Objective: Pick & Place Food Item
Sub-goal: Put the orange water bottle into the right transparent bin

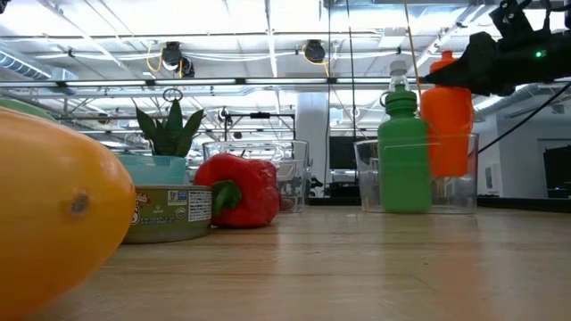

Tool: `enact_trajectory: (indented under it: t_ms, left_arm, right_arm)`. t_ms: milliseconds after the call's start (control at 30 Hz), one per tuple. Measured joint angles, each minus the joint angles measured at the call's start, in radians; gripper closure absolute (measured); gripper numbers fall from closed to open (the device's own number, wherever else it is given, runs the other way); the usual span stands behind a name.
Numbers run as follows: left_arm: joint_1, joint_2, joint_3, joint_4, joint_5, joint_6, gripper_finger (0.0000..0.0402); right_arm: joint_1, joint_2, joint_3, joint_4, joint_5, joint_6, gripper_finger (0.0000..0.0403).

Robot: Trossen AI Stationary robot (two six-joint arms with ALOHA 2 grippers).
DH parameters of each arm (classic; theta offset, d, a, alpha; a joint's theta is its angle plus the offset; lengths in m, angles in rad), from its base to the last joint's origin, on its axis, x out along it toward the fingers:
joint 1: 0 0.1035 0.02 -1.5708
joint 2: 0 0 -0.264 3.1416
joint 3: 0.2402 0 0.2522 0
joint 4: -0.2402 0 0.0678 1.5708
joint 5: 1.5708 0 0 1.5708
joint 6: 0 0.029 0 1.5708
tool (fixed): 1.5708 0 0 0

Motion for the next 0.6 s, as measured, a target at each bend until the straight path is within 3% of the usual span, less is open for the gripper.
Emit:
enact_trajectory:
  t_ms: [300,600]
  left_arm:
    - [0.0,0.0,0.0,0.0,-0.001,0.004,0.0352]
    - [0.0,0.0,0.0,0.0,0.0,-0.005,0.0352]
  right_arm:
    - [-0.002,0.04,-0.03,-0.011,0.003,0.09,0.0208]
    - [-0.048,0.073,-0.031,-0.165,0.0,0.234,0.0208]
